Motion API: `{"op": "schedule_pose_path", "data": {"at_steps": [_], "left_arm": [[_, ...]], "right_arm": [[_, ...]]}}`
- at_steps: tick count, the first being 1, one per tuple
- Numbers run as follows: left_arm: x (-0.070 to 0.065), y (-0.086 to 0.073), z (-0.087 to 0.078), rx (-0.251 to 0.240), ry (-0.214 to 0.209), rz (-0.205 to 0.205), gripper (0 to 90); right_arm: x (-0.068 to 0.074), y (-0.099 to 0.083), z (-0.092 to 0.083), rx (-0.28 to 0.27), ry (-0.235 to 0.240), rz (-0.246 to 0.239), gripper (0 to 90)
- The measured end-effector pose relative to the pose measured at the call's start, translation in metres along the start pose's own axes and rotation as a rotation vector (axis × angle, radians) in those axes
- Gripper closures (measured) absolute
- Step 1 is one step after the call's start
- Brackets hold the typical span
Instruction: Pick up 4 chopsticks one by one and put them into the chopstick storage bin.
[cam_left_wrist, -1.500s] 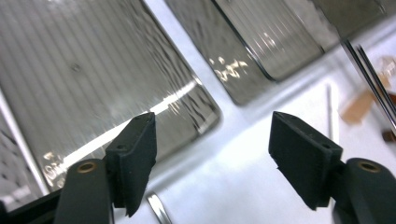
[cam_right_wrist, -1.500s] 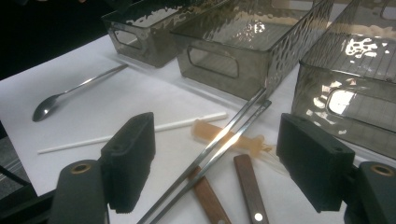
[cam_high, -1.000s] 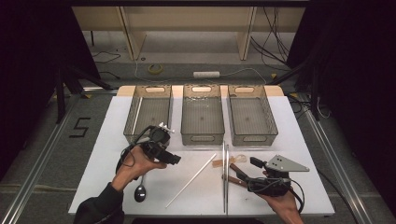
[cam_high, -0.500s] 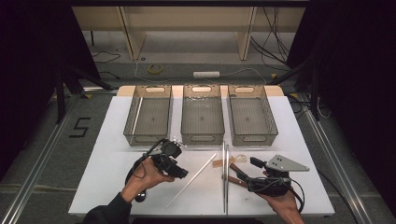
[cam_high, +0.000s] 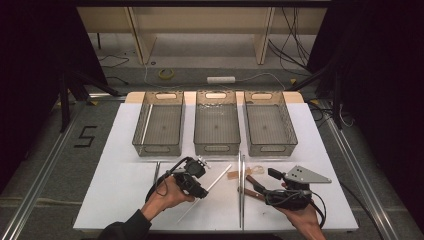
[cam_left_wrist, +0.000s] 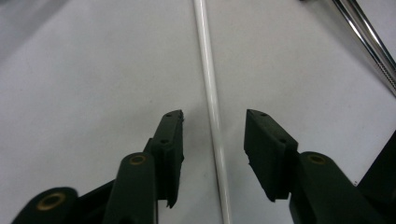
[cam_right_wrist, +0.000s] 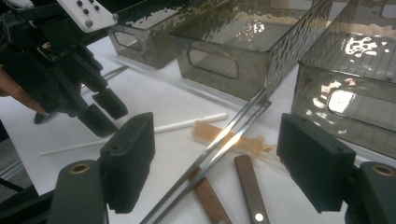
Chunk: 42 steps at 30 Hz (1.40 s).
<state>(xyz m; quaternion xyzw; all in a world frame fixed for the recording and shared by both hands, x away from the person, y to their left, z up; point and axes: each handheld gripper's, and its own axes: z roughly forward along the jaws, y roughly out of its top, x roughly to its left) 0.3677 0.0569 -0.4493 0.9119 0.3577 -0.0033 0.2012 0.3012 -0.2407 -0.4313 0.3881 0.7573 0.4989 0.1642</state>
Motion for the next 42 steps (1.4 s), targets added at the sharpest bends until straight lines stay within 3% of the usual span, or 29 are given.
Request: {"op": "schedule_pose_path", "data": {"at_steps": [11,20,30,42], "left_arm": [[-0.005,0.004,0.012,0.019,-0.001,0.017,69.6],[-0.004,0.005,0.017,0.040,0.021,0.026,76.1],[-0.011,0.008,0.020,0.062,0.080,0.054,79.4],[-0.010,0.009,0.020,0.063,0.074,0.029,83.6]], "right_arm": [[0.000,0.000,0.001,0.000,-0.001,-0.002,28.9],[0.000,0.000,0.001,0.003,0.000,0.000,28.9],[0.000,0.000,0.001,0.005,-0.003,-0.002,28.9],[0.000,0.000,0.001,0.009,-0.002,-0.007,29.1]]}}
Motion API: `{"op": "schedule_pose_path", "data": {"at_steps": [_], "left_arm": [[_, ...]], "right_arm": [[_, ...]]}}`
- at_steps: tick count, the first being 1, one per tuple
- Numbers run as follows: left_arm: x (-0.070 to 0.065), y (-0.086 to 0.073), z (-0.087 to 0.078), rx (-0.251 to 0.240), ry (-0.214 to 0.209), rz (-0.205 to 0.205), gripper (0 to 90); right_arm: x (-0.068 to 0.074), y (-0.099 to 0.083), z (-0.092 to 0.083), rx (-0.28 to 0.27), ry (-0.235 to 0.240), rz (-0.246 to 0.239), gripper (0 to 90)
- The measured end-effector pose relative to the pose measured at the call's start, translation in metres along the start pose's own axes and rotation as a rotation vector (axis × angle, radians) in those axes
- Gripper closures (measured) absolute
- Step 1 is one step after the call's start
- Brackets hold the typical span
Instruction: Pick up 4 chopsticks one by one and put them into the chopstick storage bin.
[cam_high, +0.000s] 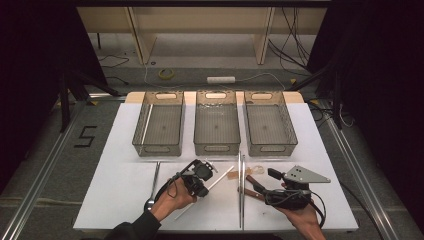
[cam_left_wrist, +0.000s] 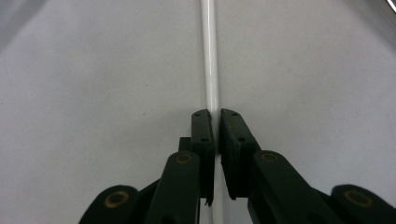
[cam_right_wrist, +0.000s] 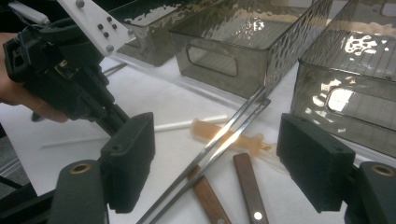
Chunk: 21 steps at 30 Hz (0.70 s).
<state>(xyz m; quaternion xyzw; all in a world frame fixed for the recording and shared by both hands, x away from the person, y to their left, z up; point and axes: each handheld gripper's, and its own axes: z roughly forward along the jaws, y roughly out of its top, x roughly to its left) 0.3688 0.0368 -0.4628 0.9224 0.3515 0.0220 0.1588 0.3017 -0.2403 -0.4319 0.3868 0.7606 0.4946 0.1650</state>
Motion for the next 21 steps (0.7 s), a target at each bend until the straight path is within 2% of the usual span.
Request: {"op": "schedule_pose_path", "data": {"at_steps": [7,14,21], "left_arm": [[0.001,-0.001,0.000,-0.009,-0.001,-0.004,84.2],[0.005,-0.003,-0.001,-0.025,-0.023,-0.007,84.4],[0.010,-0.005,-0.006,-0.053,-0.016,-0.001,84.6]], "right_arm": [[0.000,0.000,0.000,0.000,0.001,-0.003,29.2],[0.000,0.000,-0.001,-0.004,0.000,-0.001,29.3],[0.000,0.000,-0.001,-0.005,-0.001,-0.003,29.3]]}}
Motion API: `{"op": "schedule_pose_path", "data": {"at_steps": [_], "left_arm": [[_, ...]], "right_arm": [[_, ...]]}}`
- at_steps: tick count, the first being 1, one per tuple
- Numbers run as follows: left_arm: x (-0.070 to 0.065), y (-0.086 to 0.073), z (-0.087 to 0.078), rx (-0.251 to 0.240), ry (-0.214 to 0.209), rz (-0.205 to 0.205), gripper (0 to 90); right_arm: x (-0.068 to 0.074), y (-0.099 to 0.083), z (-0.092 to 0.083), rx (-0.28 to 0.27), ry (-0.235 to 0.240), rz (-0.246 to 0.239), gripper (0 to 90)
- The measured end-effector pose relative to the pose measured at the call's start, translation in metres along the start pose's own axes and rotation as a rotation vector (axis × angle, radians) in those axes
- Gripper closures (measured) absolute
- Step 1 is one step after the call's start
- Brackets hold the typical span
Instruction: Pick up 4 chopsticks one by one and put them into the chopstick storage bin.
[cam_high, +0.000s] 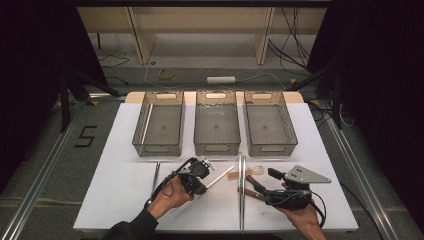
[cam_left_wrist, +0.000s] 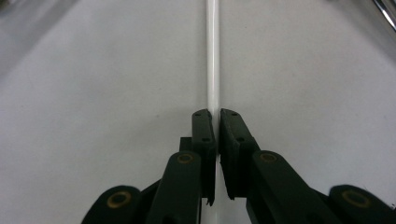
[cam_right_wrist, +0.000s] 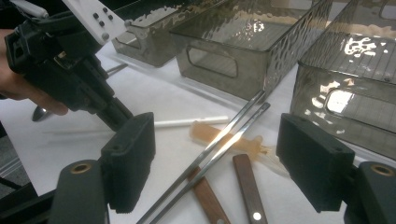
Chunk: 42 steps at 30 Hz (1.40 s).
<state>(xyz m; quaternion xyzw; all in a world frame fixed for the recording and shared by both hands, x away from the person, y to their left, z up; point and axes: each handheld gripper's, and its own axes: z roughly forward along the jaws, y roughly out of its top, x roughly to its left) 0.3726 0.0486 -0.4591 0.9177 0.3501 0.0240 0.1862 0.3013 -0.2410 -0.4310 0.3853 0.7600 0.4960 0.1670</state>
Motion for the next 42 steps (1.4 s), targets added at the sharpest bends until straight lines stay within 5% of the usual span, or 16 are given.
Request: {"op": "schedule_pose_path", "data": {"at_steps": [32,42], "left_arm": [[0.018,-0.007,-0.035,-0.122,-0.063,-0.032,84.7],[0.019,-0.006,-0.067,-0.206,-0.067,-0.019,84.6]], "right_arm": [[0.000,0.000,-0.001,-0.002,0.001,-0.005,29.5],[0.000,0.000,-0.001,0.002,0.001,-0.001,29.5]]}}
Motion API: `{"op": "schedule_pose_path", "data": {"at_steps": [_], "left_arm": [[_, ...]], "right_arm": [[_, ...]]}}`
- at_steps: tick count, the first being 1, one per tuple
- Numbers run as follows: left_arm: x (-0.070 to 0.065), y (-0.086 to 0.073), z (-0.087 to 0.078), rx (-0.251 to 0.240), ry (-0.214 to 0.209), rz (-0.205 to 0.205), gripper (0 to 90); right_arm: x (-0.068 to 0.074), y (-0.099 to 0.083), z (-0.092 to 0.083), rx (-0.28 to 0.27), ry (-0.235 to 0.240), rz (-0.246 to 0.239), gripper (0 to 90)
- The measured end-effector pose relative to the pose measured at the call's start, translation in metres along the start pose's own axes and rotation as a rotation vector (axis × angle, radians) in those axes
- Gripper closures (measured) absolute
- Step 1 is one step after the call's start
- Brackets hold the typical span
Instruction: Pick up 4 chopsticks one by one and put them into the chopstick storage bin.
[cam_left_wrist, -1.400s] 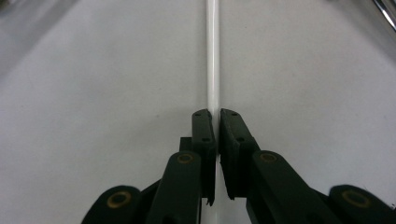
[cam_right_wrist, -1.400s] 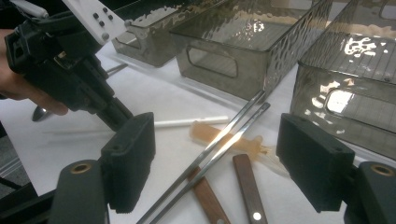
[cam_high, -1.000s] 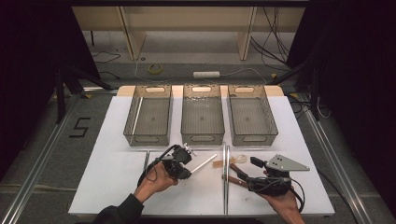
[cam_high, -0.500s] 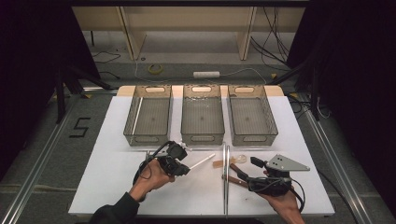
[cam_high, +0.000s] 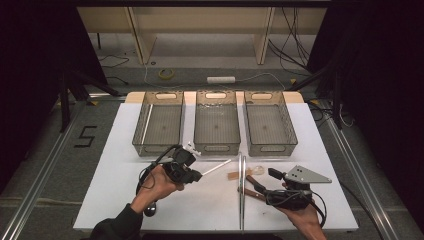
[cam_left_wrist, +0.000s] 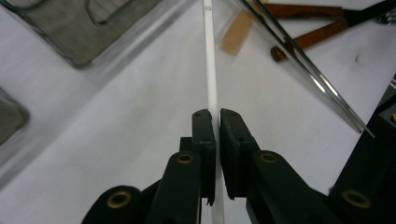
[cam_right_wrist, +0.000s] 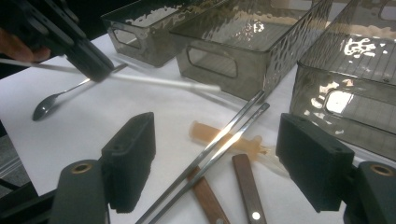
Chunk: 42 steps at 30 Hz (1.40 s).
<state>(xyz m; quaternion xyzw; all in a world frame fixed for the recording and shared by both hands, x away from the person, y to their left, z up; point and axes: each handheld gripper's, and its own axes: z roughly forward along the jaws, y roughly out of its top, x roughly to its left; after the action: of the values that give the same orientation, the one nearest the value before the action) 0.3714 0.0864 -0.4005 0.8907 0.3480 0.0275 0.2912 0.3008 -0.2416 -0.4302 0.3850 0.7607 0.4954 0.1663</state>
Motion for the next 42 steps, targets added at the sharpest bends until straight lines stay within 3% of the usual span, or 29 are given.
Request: {"op": "schedule_pose_path", "data": {"at_steps": [8,14,26,37,42], "left_arm": [[0.002,0.007,-0.028,-0.091,-0.006,-0.007,84.6],[0.017,0.013,-0.043,-0.148,0.022,-0.033,84.6],[0.070,0.024,-0.051,-0.210,0.095,-0.144,84.6],[0.129,0.026,-0.056,-0.242,0.205,-0.273,84.5],[0.150,0.026,-0.050,-0.233,0.274,-0.304,84.5]], "right_arm": [[0.000,0.000,0.000,0.000,-0.001,0.002,29.5],[-0.001,-0.001,0.001,-0.002,-0.001,0.006,29.5],[-0.004,-0.002,0.001,-0.004,-0.001,0.016,29.5],[-0.003,-0.002,0.001,0.001,0.004,0.015,29.5],[-0.003,-0.002,0.002,0.002,0.005,0.017,29.5]]}}
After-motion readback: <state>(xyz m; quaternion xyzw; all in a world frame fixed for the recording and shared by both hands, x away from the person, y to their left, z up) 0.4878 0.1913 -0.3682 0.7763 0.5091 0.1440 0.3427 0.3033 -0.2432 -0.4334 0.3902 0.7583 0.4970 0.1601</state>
